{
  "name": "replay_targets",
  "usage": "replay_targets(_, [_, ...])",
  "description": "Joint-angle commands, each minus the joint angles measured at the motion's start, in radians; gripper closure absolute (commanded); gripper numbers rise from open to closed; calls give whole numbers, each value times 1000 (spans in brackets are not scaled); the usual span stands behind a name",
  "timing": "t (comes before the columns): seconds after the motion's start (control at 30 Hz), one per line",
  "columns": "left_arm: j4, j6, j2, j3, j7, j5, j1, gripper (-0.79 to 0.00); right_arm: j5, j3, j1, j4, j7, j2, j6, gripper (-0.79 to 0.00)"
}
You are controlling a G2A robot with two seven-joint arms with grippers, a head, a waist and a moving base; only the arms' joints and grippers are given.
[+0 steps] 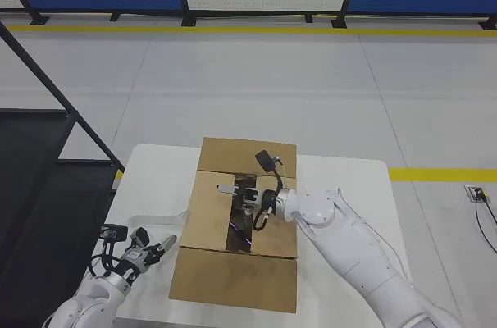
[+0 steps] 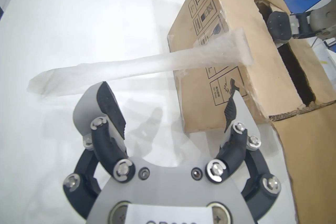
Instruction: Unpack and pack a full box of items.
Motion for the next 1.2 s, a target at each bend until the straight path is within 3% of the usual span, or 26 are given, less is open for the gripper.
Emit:
replay_targets(0.0, [-12, -11, 1, -15, 0, -10, 15, -785, 1, -4, 8, 17, -2, -6, 0, -785])
replay_targets(0.3, [-67, -70, 5, -44, 6, -21, 57, -785, 129, -9, 46, 123, 71, -45, -22, -785])
replay_targets(0.67, [-194, -172, 12, -70, -6, 47, 132, -785, 409, 44, 104, 286, 269, -92, -120, -785])
replay_targets(1.17, [-241, -74, 2, 35, -12, 151, 63, -785, 488, 28, 120, 280, 216, -161, -240, -785])
